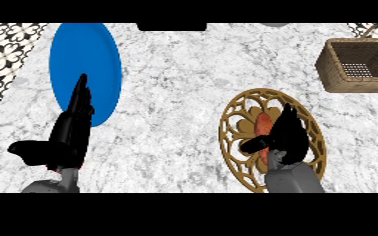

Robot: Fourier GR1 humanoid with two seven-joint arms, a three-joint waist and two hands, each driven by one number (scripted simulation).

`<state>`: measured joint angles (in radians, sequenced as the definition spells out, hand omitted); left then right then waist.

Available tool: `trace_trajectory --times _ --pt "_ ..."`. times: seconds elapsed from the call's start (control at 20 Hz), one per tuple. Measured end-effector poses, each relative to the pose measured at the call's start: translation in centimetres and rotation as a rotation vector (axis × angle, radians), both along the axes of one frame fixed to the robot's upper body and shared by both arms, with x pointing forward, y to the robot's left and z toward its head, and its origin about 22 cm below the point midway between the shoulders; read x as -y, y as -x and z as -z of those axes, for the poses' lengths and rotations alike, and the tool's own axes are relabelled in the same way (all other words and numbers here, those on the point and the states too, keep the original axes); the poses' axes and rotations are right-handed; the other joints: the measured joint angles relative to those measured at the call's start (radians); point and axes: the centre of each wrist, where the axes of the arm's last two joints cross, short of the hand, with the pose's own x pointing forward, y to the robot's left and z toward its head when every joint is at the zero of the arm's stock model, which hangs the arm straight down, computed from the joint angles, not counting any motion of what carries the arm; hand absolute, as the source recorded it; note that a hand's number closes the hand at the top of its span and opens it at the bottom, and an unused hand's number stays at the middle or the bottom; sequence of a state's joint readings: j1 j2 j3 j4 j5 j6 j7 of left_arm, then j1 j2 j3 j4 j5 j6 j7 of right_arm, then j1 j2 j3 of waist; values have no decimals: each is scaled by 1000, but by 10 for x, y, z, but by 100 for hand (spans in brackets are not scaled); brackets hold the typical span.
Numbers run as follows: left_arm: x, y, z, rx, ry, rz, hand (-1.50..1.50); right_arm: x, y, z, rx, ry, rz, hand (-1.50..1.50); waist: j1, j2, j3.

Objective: Pick the sweet potato from the placemat and place it in the basket

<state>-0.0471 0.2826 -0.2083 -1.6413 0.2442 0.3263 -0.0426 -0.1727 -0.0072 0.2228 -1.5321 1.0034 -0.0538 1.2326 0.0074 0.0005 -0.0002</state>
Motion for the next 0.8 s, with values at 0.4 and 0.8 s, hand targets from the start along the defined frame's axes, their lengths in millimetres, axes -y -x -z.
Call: trace_trajectory --times 0.4,0.8 --pt "1 5 9 -3 5 1 0 2 0 12 -16 -31 2 150 -2 -2 -1" --pt "0 7 6 2 -1 -1 0 -3 -6 19 -51 -9 -65 150 -3 -8 -5"
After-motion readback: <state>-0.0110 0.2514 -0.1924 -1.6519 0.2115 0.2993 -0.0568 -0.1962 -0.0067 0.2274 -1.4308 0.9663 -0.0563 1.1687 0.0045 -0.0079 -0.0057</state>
